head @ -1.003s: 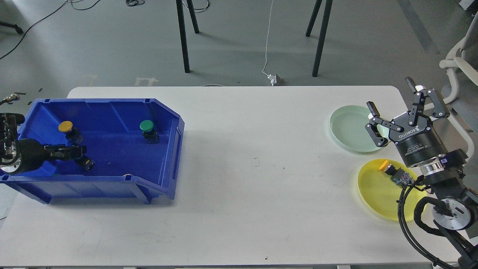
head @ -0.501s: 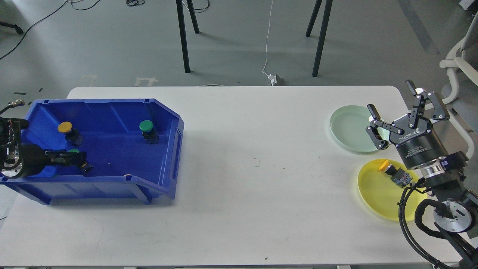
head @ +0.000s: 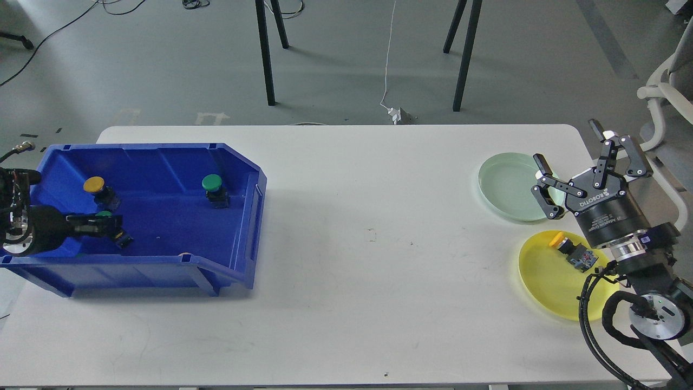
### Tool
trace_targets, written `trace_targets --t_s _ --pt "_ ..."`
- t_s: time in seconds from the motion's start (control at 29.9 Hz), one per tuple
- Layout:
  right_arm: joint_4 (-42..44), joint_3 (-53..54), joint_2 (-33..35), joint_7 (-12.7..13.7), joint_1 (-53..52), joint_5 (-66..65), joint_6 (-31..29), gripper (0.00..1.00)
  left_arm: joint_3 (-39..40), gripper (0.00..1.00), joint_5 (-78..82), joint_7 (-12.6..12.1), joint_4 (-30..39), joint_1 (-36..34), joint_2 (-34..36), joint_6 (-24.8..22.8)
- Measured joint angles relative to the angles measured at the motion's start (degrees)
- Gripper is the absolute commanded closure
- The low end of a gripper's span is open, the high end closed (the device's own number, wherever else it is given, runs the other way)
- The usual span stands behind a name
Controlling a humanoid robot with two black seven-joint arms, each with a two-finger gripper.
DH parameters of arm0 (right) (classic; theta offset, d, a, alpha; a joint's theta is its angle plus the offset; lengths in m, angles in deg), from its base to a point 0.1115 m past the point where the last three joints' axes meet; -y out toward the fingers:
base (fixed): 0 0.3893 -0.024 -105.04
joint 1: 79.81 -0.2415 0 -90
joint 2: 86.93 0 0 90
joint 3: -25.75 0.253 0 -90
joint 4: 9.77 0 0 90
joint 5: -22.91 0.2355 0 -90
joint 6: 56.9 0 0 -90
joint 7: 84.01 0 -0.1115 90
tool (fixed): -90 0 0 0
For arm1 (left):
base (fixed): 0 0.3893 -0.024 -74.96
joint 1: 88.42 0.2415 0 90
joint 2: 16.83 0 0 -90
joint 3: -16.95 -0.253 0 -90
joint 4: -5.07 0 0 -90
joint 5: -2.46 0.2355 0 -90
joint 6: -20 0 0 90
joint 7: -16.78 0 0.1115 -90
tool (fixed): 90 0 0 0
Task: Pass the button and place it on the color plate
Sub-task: 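Lower the left gripper and grasp the green-capped button in the bin, then lift the green button out and extend the left arm toward the right gripper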
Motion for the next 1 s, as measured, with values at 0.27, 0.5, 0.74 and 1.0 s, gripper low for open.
trace_targets --t_s 0.27,0.5,0.74,1.0 --pt "0.1 0.0 0.0 0.0 0.0 0.0 0.0 0.04 0.6 0.81 -0.7 0.0 0.9 -2.1 0.1 -0.5" --pt "0.2 0.7 0.0 0.0 0.0 0.0 0.1 0.04 1.0 0.81 -9.6 0.0 8.5 -9.4 5.0 -4.6" --pt "0.2 2.2 0.5 0.0 0.0 0.0 0.1 0.04 1.2 0.81 -25.6 0.0 14.7 -17.3 4.0 -9.9" --pt "0.4 2.4 0.7 0.0 -0.1 -0.8 0.4 0.04 8.4 0.81 -47.5 0.0 20.9 -16.9 -11.9 -10.7"
